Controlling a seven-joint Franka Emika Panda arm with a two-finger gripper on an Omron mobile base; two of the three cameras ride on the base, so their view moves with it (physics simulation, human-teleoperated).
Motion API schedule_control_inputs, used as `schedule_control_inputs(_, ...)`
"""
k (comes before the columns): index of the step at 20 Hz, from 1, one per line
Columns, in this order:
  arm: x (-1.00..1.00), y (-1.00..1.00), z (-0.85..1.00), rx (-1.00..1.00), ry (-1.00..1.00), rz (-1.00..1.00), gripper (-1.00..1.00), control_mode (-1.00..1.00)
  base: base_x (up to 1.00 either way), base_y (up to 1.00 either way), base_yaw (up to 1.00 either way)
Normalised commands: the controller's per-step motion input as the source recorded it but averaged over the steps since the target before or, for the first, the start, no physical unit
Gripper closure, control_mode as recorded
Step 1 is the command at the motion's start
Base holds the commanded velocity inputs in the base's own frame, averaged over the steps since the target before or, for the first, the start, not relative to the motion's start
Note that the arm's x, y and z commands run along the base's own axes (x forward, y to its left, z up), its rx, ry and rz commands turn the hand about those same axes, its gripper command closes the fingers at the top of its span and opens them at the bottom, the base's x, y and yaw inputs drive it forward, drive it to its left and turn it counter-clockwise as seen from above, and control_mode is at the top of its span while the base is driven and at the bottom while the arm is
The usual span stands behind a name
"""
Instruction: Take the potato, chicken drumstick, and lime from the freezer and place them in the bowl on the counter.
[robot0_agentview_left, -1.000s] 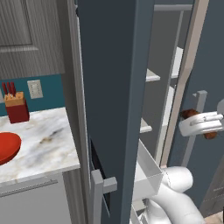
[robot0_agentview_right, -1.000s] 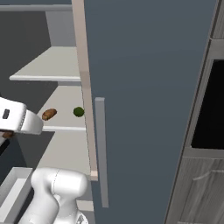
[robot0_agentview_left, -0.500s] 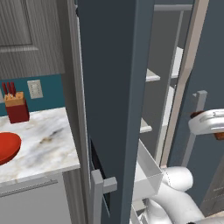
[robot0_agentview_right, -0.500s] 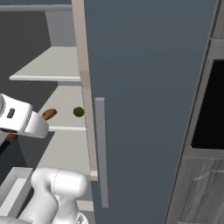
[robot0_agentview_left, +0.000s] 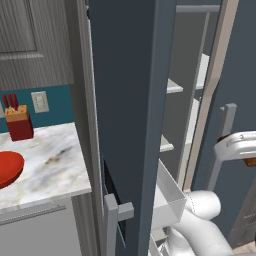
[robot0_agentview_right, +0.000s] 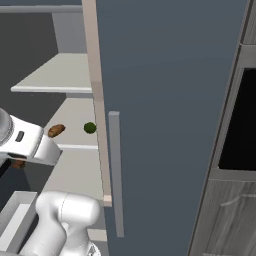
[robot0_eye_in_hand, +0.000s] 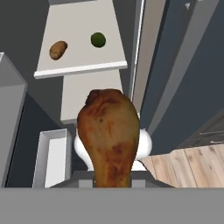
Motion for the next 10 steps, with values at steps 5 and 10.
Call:
schedule_control_inputs(5, 0.16, 0.05, -0.20, -0.02, 0.00, 0.00, 1.00, -1.00, 0.00, 0.00, 0.00)
schedule_control_inputs(10, 0.04, 0.03, -0.23, -0.03, 0.03, 0.00, 1.00, -1.00, 0.00, 0.00, 0.00)
